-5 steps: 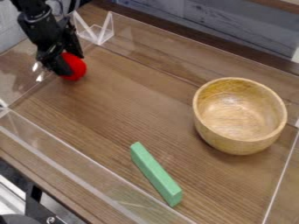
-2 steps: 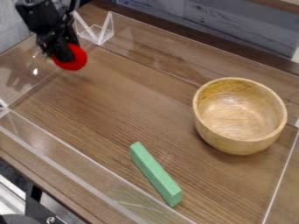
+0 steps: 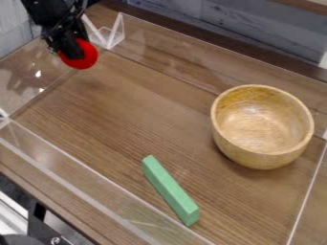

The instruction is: Move the red object to the left side of the table

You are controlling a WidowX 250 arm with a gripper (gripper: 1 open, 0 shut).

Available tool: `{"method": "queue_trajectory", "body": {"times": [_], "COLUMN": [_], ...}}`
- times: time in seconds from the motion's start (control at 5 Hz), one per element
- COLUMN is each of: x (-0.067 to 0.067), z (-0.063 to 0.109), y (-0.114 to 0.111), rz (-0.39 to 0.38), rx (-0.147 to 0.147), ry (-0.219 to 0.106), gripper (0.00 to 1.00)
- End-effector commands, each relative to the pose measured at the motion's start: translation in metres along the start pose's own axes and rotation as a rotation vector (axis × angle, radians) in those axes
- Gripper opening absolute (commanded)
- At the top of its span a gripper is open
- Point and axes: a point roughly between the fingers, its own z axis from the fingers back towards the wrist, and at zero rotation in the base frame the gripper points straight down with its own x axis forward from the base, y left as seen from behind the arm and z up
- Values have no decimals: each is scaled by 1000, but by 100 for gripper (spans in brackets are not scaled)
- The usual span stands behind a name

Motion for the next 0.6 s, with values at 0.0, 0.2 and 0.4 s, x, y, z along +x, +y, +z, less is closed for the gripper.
{"method": "queue_trajectory", "body": {"times": [0.0,0.2,0.4], "x": [14,15,12], "z": [10,0,-2], "y": [-9,-17,-20], "rz": [-2,-23,-23], "rx": [-54,-43,-39], "ry": [-20,-12,-21], "gripper": [0,0,100]}}
